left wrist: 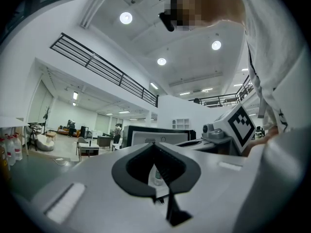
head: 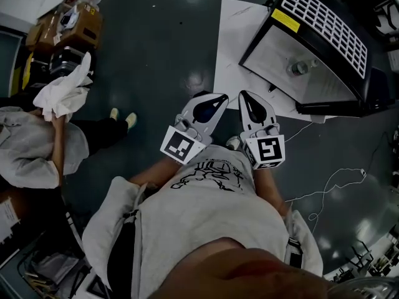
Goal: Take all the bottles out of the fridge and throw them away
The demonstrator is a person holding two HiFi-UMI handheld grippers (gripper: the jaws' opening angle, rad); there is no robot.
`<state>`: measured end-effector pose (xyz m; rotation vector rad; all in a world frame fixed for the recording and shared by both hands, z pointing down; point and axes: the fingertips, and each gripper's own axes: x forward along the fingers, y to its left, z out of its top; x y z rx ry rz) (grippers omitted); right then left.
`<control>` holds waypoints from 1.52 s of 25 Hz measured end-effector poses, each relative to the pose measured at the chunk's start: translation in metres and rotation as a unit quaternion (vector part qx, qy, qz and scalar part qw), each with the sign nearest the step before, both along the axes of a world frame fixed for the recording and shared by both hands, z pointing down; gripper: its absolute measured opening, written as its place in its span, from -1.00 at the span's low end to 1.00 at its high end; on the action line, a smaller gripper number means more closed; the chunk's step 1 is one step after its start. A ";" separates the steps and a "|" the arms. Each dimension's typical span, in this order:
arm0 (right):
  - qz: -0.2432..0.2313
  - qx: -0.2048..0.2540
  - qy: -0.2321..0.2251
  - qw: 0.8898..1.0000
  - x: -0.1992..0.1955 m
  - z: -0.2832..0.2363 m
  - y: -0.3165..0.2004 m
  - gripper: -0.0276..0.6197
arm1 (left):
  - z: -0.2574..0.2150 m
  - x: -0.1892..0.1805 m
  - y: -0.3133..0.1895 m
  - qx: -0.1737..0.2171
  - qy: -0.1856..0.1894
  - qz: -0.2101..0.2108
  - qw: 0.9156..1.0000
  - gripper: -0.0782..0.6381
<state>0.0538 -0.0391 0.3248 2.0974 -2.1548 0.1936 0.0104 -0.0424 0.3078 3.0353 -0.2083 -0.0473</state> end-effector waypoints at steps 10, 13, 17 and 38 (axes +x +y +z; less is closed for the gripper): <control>0.019 -0.002 0.002 1.000 0.044 -0.001 0.057 -0.89 | -0.001 0.044 0.055 -0.004 0.001 0.021 1.000 -0.75; 0.029 -0.004 0.004 1.000 0.062 -0.001 0.076 -0.89 | 0.000 0.062 0.072 -0.005 0.002 0.030 1.000 -0.76; 0.046 -0.007 0.002 0.999 0.087 0.002 0.104 -0.89 | 0.002 0.089 0.096 -0.003 0.003 0.045 0.999 -0.76; 0.119 -0.009 -0.017 0.993 0.172 0.015 0.199 -0.88 | 0.008 0.178 0.177 0.012 -0.008 0.114 0.993 -0.76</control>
